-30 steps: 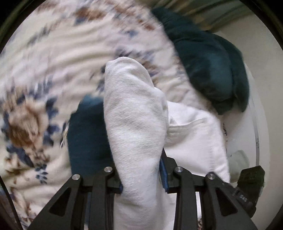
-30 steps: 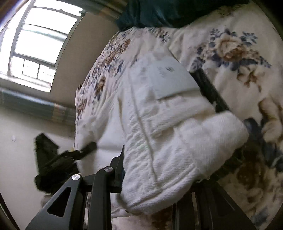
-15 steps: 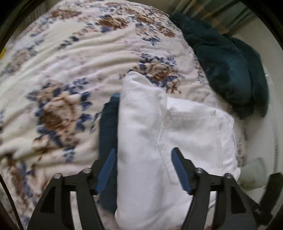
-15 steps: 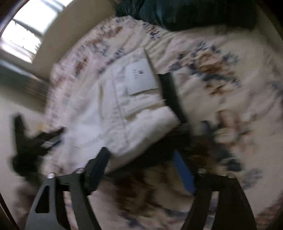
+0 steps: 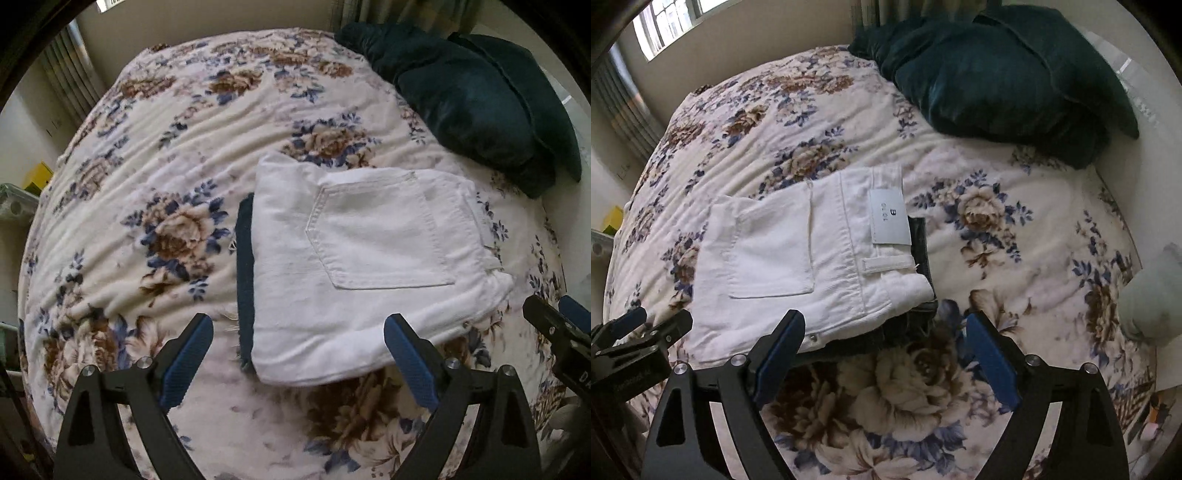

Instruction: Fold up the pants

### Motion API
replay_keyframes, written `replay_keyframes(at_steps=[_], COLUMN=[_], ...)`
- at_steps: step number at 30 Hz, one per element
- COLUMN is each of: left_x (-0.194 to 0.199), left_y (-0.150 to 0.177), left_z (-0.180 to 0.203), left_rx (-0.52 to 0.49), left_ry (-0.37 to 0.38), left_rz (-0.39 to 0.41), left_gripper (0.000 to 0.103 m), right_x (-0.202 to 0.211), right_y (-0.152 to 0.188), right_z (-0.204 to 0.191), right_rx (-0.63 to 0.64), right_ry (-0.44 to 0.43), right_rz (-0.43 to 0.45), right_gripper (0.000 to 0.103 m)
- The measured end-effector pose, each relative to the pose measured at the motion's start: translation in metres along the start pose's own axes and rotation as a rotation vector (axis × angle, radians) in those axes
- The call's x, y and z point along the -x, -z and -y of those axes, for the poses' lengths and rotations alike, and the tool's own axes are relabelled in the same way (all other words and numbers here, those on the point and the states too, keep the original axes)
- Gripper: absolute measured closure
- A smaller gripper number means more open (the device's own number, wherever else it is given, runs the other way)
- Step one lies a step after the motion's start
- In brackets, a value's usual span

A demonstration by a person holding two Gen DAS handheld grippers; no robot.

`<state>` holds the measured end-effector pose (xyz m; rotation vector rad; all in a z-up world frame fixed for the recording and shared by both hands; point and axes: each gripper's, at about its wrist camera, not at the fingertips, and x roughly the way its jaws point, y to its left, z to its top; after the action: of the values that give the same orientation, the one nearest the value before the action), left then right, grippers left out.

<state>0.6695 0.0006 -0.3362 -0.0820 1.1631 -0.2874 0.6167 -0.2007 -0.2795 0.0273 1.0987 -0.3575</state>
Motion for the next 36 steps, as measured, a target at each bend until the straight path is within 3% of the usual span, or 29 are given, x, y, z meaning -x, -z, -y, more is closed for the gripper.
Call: replay_keyframes(at_steps=[7, 13, 22, 36], left_x=[0.054, 0.123, 0.254, 0.416], left_y=[0.009, 0.033, 0.104, 0.216], left_z=[0.004, 0.011, 0.036, 0.066], left_rx=[0.024, 0.024, 0.062, 0.107], left_ry=[-0.001, -0.051, -0.075, -0.107], left_rz=[0.061, 0.129, 0.25, 0.378], left_gripper=[0.008, 0.008, 0.008, 0.008], right_x=[0.056, 0.125, 0.265, 0.471], right_y=[0.011, 0.031, 0.093, 0.204], right_z=[0.004, 0.022, 0.047, 0.088], right_rx=[-0.009, -0.018, 0.03, 0.128], right_ry=[-0.01, -0.025, -0.039, -0.086], right_rz=[0.052, 0.101, 0.194, 0.308], right_gripper=[0.012, 0.012, 0.012, 0.012])
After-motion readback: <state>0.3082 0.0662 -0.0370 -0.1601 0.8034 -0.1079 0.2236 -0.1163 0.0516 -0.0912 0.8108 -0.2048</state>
